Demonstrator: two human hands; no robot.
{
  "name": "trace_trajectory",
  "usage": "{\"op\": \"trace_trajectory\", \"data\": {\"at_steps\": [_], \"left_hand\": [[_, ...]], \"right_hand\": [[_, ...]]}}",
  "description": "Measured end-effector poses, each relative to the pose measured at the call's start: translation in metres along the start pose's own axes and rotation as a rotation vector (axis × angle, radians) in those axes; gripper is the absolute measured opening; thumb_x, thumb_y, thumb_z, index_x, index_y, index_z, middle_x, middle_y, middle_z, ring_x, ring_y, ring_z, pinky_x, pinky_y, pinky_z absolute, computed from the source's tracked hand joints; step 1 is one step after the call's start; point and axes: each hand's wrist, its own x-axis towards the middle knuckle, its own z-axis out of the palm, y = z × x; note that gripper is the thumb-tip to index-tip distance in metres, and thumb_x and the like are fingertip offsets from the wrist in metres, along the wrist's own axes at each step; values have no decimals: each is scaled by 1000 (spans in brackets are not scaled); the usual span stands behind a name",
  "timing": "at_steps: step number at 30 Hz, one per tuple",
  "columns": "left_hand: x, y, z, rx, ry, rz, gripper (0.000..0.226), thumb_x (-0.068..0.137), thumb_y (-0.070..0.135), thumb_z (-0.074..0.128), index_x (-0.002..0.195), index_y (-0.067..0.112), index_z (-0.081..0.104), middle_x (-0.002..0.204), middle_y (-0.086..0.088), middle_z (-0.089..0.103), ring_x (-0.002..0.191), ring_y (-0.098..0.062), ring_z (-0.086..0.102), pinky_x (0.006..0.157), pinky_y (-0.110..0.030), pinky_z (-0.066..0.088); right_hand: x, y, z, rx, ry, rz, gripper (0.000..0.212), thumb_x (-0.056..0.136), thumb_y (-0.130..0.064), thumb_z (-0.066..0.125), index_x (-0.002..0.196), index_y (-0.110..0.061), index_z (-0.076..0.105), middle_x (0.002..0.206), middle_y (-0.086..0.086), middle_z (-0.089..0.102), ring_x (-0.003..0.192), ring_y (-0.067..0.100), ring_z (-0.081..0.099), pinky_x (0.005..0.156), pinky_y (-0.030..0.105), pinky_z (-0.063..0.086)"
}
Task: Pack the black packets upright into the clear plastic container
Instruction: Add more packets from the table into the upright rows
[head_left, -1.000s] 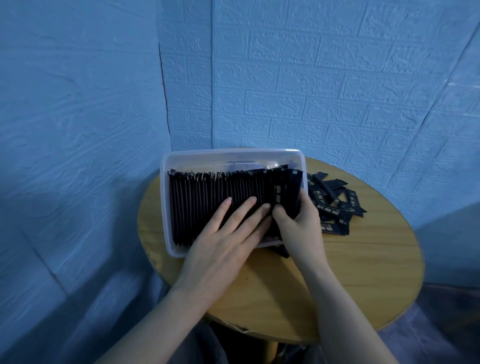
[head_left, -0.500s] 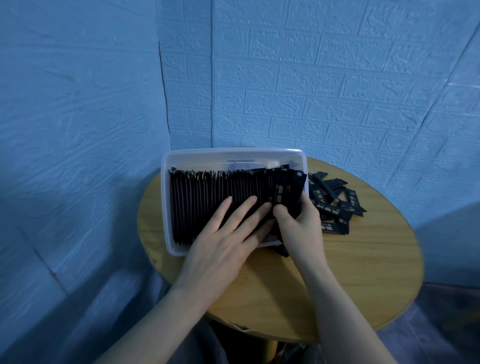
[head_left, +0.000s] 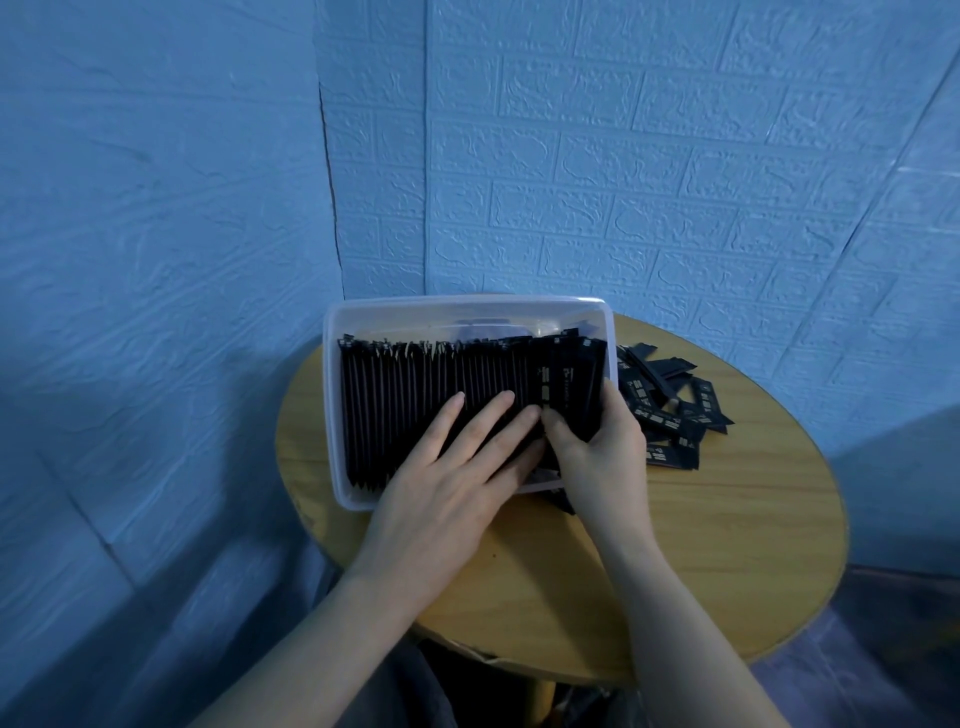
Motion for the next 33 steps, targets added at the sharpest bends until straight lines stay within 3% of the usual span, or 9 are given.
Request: {"op": "trace_trajectory", "data": {"at_steps": [6,12,18,23,28,33], "left_hand": [[0,0,0,18,-19,-8,62,89,13,22,148,19,41,161,-7,25,150,-27,16,118,-53,15],[1,0,1,6,-2,-5,62,88,11,23,147,20,43,160,-6,28,149,-27,19,117,-53,17],[0,1,0,-11,14,-4,60,89,12,26,144,20,45,159,-7,30,149,-28,20,116,-54,18],[0,2,-3,-20,-3,2,58,88,12,45,145,20,42,159,-9,28,149,-29,19,116,-54,17],[0,2,-3,-1,0,2,56,90,14,27,141,19,49,156,-10,34,147,-30,25,115,-54,20],[1,6,-6,-12,-6,10,55,87,15,27,132,17,60,152,-12,40,144,-32,32,112,-55,23]], "right_hand": [[-1,0,0,17,10,36,16,92,-7,56,101,-18,63,82,-10,68,78,3,63,69,20,51],[0,2,0,-5,-2,16,19,93,-5,58,108,-17,62,90,-17,67,84,-11,61,72,6,47],[-1,1,1,-6,-5,-1,18,92,-5,59,106,-17,62,92,-15,67,90,-8,61,74,6,47],[0,0,1,-32,-19,-6,19,93,-7,60,106,-20,62,95,-13,67,93,-7,61,76,8,48],[1,-2,1,-21,-4,9,15,92,-9,61,100,-22,63,88,-14,68,87,-6,62,72,8,48],[0,-1,-1,-5,2,31,12,93,-9,59,97,-18,65,79,-12,67,75,-4,62,64,11,48]]}}
